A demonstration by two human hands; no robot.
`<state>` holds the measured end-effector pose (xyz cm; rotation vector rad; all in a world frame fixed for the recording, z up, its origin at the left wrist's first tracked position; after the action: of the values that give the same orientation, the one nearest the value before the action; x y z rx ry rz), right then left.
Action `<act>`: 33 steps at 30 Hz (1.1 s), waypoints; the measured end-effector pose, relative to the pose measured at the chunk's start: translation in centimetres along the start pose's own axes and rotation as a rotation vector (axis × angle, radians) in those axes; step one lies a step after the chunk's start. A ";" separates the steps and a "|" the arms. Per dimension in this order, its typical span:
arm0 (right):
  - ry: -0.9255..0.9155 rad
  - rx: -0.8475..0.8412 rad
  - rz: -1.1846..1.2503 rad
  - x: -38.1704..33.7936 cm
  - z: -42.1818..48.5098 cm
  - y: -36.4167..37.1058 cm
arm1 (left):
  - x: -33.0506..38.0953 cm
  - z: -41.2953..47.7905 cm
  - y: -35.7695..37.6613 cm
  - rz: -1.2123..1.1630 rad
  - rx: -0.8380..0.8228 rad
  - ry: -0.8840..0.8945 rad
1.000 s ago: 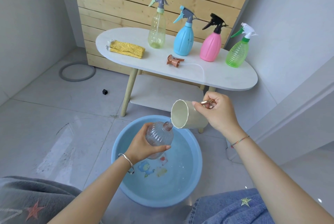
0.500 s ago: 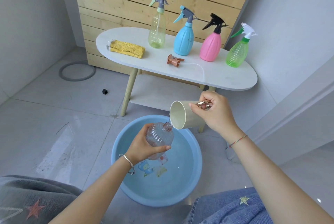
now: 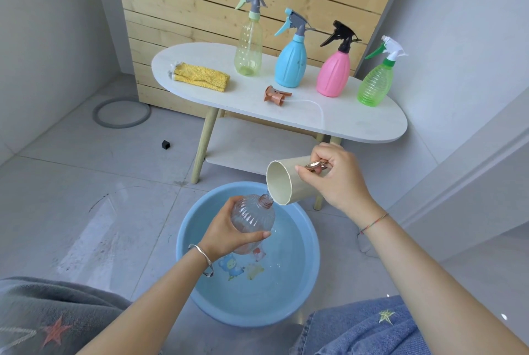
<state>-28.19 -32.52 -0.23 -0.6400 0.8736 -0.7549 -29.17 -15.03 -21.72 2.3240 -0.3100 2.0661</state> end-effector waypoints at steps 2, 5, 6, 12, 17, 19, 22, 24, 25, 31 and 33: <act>-0.008 -0.004 -0.004 -0.1 0.0 0.1 | 0.0 0.0 0.0 -0.003 0.000 -0.001; -0.034 -0.014 -0.014 -0.4 0.0 0.3 | -0.1 0.0 0.0 -0.002 0.000 -0.005; -0.045 -0.019 -0.017 -0.5 0.0 0.4 | -0.2 0.0 0.0 -0.003 0.000 -0.007; -0.093 -0.047 -0.039 -1.1 0.0 0.7 | 0.0 -0.1 0.0 0.008 0.005 -0.005; -0.150 -0.061 -0.095 -1.5 -0.2 1.2 | -0.2 0.0 0.0 0.007 0.007 -0.013; -0.168 -0.058 -0.104 -1.7 -0.2 1.3 | -0.4 -0.1 0.0 0.010 0.007 -0.016; -0.200 -0.051 -0.116 -2.2 -0.4 1.4 | -0.6 -0.1 -0.1 0.016 0.009 -0.023; -0.204 -0.052 -0.115 -2.3 -0.4 1.5 | -0.8 -0.1 -0.1 0.024 0.010 -0.031; -0.207 -0.052 -0.115 -2.4 -0.4 1.5 | -0.9 -0.1 -0.1 0.027 0.012 -0.034; -0.208 -0.059 -0.116 -2.5 -0.4 1.9 | -0.7 -0.1 -0.1 -0.003 0.013 -0.035; -0.179 -0.071 -0.110 -2.1 -0.4 2.1 | -0.7 -0.2 -0.1 -0.015 0.016 -0.033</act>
<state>-28.80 -29.68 -1.15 -0.8110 0.7075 -0.7555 -29.39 -14.81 -22.36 2.3645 -0.2774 2.0323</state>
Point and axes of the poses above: each hand's wrist, its own z-axis towards the middle knuckle, its own y-axis out of the palm, x = y × z, the point moved 9 cm from there along z, towards the middle knuckle, and after that the axes turned 9 degrees about -z, right-handed, at the moved point
